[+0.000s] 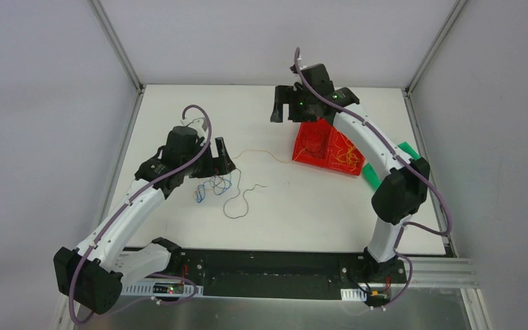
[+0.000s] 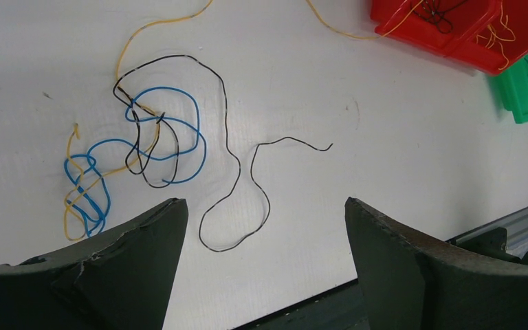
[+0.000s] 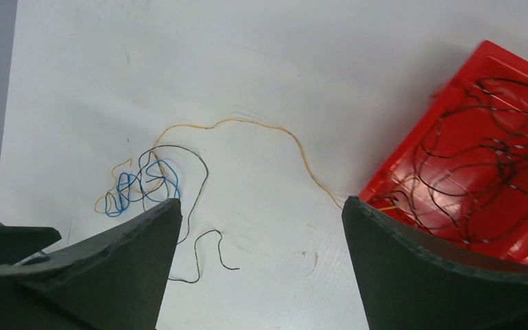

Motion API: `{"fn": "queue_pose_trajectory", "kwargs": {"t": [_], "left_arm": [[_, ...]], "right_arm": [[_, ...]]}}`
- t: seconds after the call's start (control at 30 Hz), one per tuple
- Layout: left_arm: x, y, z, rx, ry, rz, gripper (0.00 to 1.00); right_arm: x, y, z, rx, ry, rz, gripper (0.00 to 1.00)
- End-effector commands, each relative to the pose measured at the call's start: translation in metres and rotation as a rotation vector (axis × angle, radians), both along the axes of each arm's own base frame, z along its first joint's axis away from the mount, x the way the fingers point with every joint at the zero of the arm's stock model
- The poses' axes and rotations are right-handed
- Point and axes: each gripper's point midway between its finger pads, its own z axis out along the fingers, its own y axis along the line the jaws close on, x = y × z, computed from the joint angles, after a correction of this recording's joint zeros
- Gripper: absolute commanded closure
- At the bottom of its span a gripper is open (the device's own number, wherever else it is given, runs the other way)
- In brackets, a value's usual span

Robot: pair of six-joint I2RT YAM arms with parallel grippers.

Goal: Untangle the cables
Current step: Place the cable in the bin, then untie the cable.

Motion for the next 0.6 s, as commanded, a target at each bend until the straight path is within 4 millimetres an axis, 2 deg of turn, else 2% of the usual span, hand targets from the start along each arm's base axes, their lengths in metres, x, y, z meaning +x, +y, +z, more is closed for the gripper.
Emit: {"fn": "queue_pose_trajectory", "kwargs": {"t": [0.0,0.13,0.37,0.57], "left_arm": [[-0.004,0.009,0.005,-0.005,-0.003,0.049,0.13],[-0.009,0.016,0.003,0.003,-0.008,0.072,0.14],[-0.009,0.040,0.000,0.055,-0.018,0.162,0.13],[-0.012,0.048,0.001,0.055,-0.017,0.187,0.14]], "right_arm": [[0.000,0.043,-0.013,0.016,-0.010,0.156,0.10],[0.006,0.059,-0.045,-0.044,0.017,0.182,0.12],[0.021,0.084,-0.087,-0.085,0.088,0.207,0.18],[0.023,0.091,-0.125,-0.174,0.120,0.215,0.25]]}}
